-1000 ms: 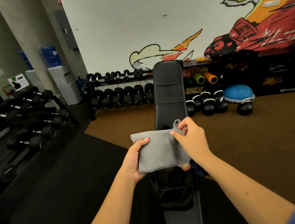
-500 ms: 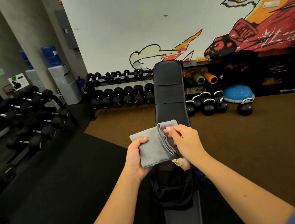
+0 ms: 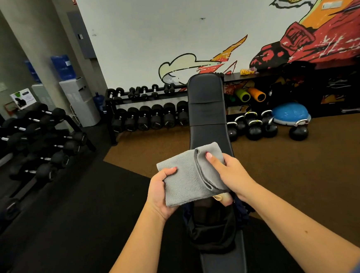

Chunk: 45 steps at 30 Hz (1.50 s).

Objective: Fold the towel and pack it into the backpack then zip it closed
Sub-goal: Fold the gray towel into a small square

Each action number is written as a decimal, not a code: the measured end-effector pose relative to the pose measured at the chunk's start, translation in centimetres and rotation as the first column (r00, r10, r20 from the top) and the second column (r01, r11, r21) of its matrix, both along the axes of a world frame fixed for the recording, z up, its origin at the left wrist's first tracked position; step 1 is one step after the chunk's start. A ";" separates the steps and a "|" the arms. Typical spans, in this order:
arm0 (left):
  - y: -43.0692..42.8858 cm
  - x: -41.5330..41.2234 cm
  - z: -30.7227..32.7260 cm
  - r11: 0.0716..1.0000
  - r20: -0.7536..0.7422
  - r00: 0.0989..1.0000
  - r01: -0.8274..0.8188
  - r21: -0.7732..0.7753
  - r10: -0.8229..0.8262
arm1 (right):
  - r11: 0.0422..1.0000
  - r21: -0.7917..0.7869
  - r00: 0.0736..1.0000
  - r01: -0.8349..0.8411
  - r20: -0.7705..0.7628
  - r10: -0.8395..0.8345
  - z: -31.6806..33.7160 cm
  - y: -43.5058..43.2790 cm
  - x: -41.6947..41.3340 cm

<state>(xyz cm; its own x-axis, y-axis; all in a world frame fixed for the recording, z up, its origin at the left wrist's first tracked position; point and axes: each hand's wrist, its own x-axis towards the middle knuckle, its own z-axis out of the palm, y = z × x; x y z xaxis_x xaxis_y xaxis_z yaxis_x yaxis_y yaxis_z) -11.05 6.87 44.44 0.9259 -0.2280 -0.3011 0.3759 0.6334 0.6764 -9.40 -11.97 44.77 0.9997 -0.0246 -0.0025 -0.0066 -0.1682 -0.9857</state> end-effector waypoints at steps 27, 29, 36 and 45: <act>-4.7 0.4 0.0 0.998 -0.169 0.986 0.009 0.062 0.001 | 0.719 -0.656 0.948 0.230 0.319 -0.011 0.5 2.6 -1.6; -4.6 0.5 0.1 0.998 -0.186 0.983 0.003 0.063 0.009 | 0.765 -0.613 0.957 0.196 0.289 -0.013 0.8 2.8 -1.9; -5.5 0.5 0.4 0.984 -0.175 0.970 -0.154 0.092 0.168 | 0.928 -0.369 0.995 -0.039 0.075 0.071 0.9 2.7 -2.0; -5.0 1.4 -0.8 0.934 -0.086 0.931 -0.354 0.037 0.356 | 0.986 0.149 0.970 0.074 -0.240 -0.036 -1.9 2.7 -2.0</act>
